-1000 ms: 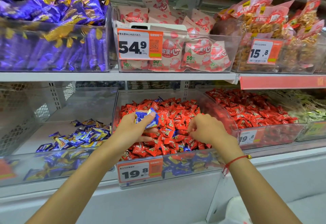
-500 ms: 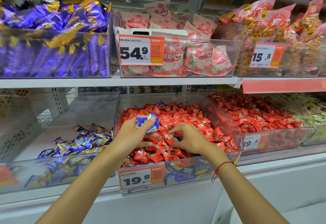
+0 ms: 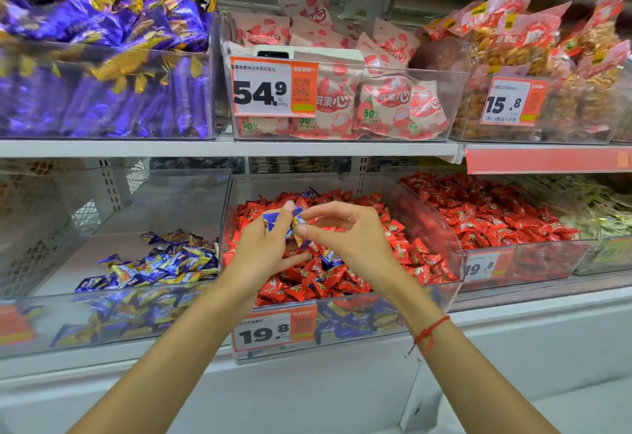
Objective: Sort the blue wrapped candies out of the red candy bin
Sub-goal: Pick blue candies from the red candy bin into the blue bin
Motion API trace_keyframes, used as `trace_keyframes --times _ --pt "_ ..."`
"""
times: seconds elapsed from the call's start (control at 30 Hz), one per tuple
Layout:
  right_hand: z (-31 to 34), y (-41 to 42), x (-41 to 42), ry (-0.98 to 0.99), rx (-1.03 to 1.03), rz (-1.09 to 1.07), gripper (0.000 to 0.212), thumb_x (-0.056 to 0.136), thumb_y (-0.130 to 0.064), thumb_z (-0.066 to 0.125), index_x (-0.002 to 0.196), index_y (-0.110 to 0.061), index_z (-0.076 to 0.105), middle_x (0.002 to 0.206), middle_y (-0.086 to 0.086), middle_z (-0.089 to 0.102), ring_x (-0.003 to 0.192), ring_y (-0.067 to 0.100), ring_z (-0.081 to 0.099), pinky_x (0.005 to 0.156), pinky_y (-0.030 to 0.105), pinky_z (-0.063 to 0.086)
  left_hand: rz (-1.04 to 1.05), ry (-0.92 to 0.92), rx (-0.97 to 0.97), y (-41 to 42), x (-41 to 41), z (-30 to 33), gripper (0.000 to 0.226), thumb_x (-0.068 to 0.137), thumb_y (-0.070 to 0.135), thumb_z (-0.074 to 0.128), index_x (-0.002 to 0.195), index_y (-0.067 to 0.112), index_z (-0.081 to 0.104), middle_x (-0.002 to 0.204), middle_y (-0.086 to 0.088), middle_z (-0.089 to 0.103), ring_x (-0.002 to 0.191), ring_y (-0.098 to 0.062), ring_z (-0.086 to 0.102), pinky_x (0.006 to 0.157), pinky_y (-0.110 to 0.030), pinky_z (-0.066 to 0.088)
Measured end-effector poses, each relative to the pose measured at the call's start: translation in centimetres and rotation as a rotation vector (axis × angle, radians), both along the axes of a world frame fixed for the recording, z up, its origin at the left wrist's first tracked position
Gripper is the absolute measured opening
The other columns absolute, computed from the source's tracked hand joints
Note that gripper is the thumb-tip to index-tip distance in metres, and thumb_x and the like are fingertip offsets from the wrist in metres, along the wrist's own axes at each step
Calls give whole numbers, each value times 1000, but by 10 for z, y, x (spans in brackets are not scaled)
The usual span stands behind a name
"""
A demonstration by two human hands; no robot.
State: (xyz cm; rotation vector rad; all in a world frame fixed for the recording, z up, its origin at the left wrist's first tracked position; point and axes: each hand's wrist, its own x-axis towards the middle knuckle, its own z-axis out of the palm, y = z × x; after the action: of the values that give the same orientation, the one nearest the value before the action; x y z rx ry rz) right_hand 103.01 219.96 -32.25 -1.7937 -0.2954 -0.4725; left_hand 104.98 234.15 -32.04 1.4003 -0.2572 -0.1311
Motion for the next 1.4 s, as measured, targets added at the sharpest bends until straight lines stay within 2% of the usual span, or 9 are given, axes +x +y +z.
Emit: trace_keyframes --times 0.27,0.43,0.6,0.77,0.9,1.03,1.17,1.3,1.4 --pt "1 28 -5 -40 203 34 11 84 -5 70 93 -11 74 92 2 75 84 8 71 75 16 52 188 -295 95 11 -3 2 17 93 32 58 104 20 63 87 0 66 71 2 63 54 -18 53" --pt "10 24 -6 49 -7 189 31 95 -3 55 119 -19 65 112 -9 69 105 2 64 90 13 47 476 -342 -10 47 11 14 5 96 30 57 92 29 59 64 6 63 51 -9 58 47 -20 50" --pt "8 -7 2 107 -75 -51 27 94 -1 53 107 -18 70 101 -4 72 84 0 67 75 10 50 745 -498 575 117 47 -18 10 93 43 58 96 34 54 75 2 66 72 -28 64 71 -43 51" --pt "0 -38 9 133 -235 -176 23 93 -5 57 96 -23 71 97 -13 69 91 0 65 75 5 47 447 -209 791 132 59 -44 83 81 70 51 144 19 35 141 -4 50 126 -27 50 101 -45 39" --pt "-9 -50 15 174 -355 -241 17 92 -10 62 99 -21 73 99 -10 70 94 -1 63 74 5 42 432 -313 880 116 54 -30 65 92 66 21 116 19 59 105 2 60 113 -29 55 85 -35 35" --pt "-19 -39 24 179 -480 -259 21 93 -7 58 98 -19 74 96 -7 71 92 3 64 82 14 48 527 -574 741 80 35 -11 27 100 34 45 120 25 62 127 8 59 113 -13 53 92 -31 39" --pt "-42 -32 37 255 -823 -237 30 93 -8 56 119 -18 67 121 -4 63 114 13 57 97 32 47 196 -877 841 43 15 -14 30 98 21 50 125 34 56 131 19 54 120 -3 49 102 -31 40" --pt "-45 -41 49 352 -981 -249 61 89 -15 63 145 -21 40 142 1 35 130 23 38 102 38 42 -62 -874 1123 24 12 -24 40 103 25 37 140 38 44 145 21 44 133 -3 39 104 -25 34" --pt "-41 -44 49 373 -1068 -332 44 87 -21 68 129 -23 57 129 -1 49 119 21 51 88 31 45 5 -808 1169 18 11 -24 36 104 33 35 136 33 50 136 15 55 124 -8 49 95 -25 39"
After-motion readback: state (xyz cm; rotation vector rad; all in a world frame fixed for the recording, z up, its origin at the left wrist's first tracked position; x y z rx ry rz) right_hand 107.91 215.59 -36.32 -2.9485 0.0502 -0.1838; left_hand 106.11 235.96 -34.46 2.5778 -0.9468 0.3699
